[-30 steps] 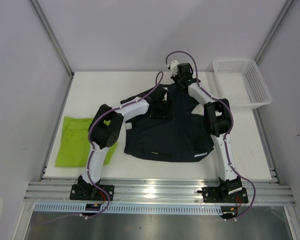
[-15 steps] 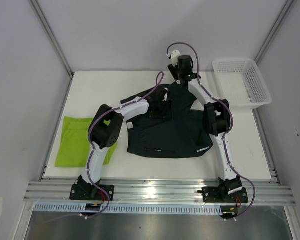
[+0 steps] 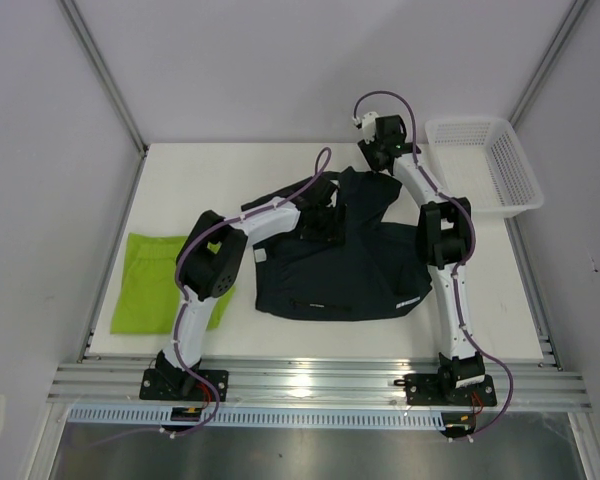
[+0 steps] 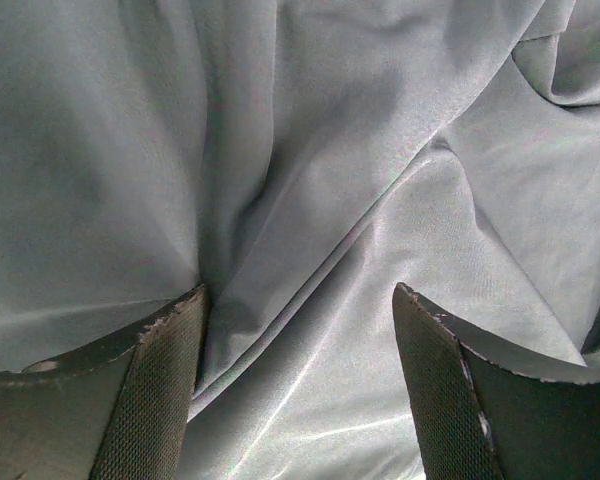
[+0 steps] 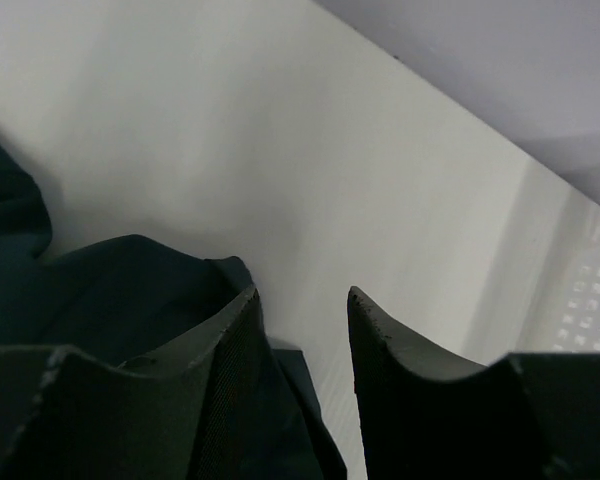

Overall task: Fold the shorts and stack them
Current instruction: Flatten the shorts out

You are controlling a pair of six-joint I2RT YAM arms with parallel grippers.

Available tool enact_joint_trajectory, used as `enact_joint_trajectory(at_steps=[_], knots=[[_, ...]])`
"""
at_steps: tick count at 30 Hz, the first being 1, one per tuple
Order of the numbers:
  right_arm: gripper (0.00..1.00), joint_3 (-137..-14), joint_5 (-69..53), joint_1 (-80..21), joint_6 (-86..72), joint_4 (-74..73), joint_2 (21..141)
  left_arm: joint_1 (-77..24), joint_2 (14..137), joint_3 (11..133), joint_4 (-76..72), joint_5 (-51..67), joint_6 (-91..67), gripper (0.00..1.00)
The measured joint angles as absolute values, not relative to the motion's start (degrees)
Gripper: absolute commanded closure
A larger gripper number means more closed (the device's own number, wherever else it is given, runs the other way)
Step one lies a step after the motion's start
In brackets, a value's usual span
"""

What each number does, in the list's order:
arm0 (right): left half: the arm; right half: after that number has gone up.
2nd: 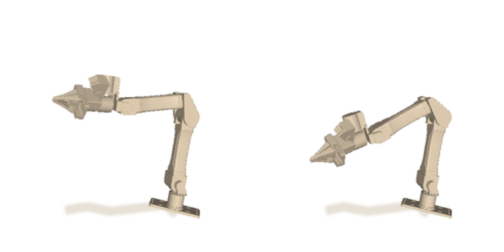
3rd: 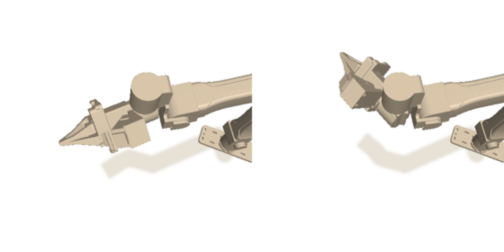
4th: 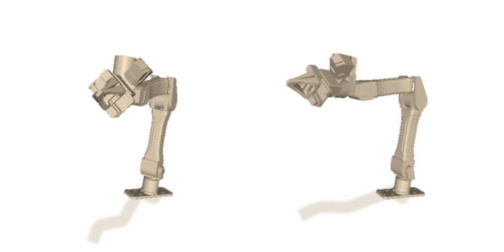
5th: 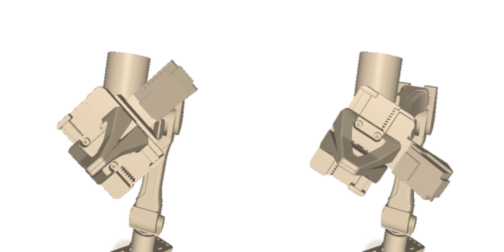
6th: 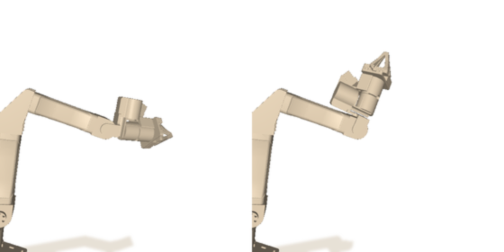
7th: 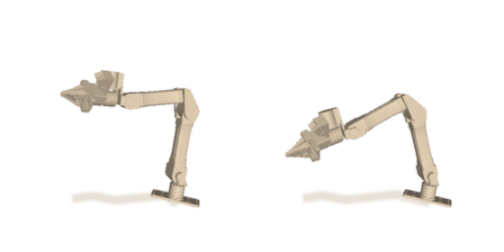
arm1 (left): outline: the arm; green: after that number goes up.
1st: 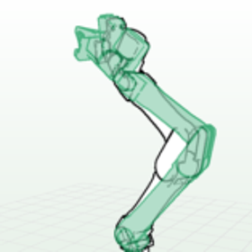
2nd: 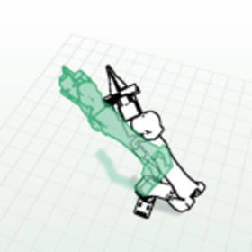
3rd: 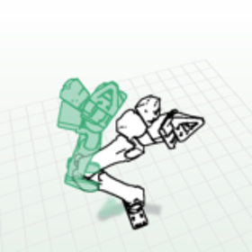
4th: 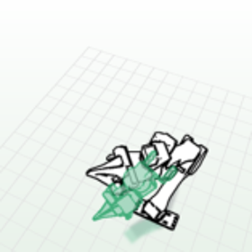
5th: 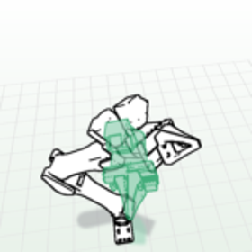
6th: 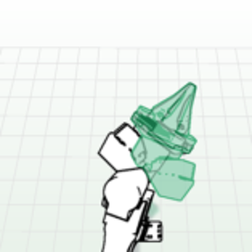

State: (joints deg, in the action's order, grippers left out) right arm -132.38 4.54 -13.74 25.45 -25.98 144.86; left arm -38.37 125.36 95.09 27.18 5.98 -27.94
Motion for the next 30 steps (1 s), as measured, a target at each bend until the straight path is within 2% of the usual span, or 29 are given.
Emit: enact_joint_trajectory(at_steps=[11, 17, 20, 24, 26, 29, 30], knots=[[0.56, -132.03, -5.10, -13.21, 25.56, -30.79, 144.86, -38.54, 125.08, 94.61, 27.07, 5.96, -27.97, 0.23], [0.59, -132.03, -4.01, -13.37, 26.85, -32.23, 145.10, -38.54, 125.08, 94.61, 27.05, 5.93, -27.97, 0.24], [0.64, -132.03, -0.71, -13.72, 27.81, -31.51, 146.19, -38.54, 125.08, 94.59, 27.03, 5.93, -27.94, 0.24], [0.76, -132.03, 1.52, -13.76, 28.38, -30.52, 148.46, -38.54, 125.08, 94.59, 27.07, 5.96, -27.94, 0.24], [0.83, -132.03, 1.85, -13.76, 28.32, -29.74, 148.51, -38.59, 125.03, 94.59, 27.20, 6.00, -27.92, 0.24], [1.00, -132.03, 1.89, -13.87, 28.03, -29.54, 148.73, -38.61, 125.03, 94.59, 27.22, 6.04, -27.92, 0.24], [1.00, -132.03, 1.56, -13.82, 27.49, -29.39, 148.73, -38.61, 125.03, 94.59, 27.22, 6.02, -27.92, 0.24]])
